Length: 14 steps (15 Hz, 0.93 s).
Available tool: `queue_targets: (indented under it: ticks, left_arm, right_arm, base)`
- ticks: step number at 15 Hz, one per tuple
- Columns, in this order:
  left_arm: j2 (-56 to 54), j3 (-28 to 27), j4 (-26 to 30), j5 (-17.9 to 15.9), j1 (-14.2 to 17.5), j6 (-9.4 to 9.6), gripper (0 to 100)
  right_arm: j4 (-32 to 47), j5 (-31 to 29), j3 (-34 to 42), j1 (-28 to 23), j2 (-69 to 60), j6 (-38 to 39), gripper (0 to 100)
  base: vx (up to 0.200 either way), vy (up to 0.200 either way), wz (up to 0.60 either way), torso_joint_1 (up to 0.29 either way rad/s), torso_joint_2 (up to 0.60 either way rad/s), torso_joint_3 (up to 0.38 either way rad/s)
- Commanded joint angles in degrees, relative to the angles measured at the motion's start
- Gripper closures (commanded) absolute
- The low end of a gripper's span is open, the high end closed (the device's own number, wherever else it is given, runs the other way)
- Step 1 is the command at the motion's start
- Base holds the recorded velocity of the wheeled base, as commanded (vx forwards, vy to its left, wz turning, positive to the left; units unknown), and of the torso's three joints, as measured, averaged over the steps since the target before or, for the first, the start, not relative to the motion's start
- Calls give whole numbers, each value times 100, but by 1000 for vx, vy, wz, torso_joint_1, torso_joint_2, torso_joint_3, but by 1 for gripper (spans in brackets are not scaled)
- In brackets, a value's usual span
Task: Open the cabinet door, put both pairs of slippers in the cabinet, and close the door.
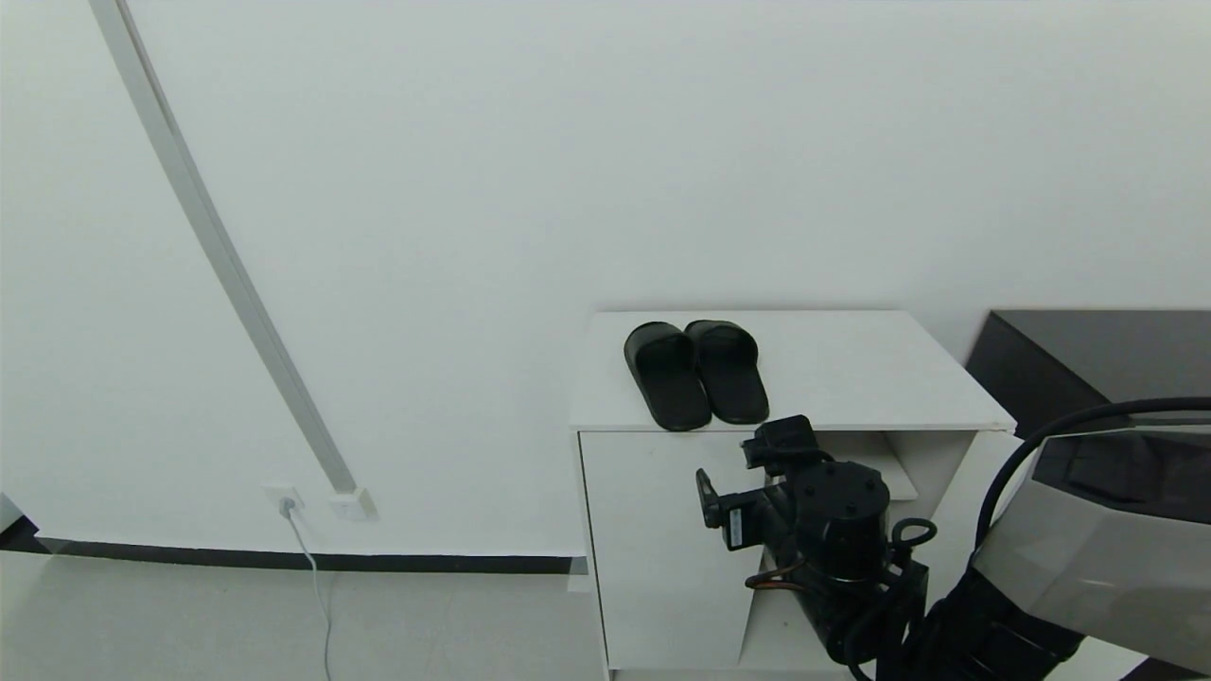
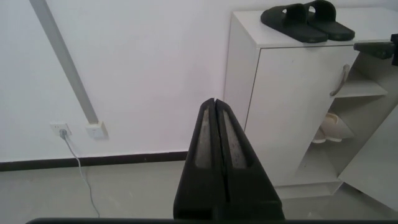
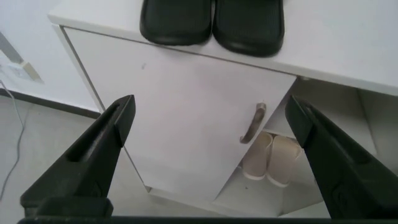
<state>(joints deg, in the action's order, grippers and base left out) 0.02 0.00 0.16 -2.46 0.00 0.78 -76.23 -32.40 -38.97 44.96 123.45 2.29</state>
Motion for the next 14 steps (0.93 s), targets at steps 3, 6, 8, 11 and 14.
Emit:
queue_targets:
  ticks: [3, 6, 8, 11, 14]
  left_arm:
    - [-2, 0, 2, 35, 0, -8, 100]
    - [-2, 0, 2, 70, 0, 1, 100]
    - [-2, 0, 2, 62, 0, 1, 100]
    - [-2, 0, 2, 79, 0, 1, 100]
    - [6, 0, 2, 70, 0, 1, 100]
  right_arm:
    - [-15, 138, 13, -49, -23, -141, 0]
    - [126, 147, -137, -49, -199, -273, 0]
    - [794, 155, -568, -49, -410, -212, 0]
    - [2718, 155, -1411, 30, -920, 325, 0]
    - [3773, 147, -1974, 83, -1131, 623, 0]
  base:
    - [0, 0, 0, 11, -27, -15]
    - [0, 0, 0, 0, 0, 0]
    - [0, 0, 0, 0, 0, 0]
    - [0, 0, 0, 0, 0, 0]
    - [0, 0, 0, 0, 0, 0]
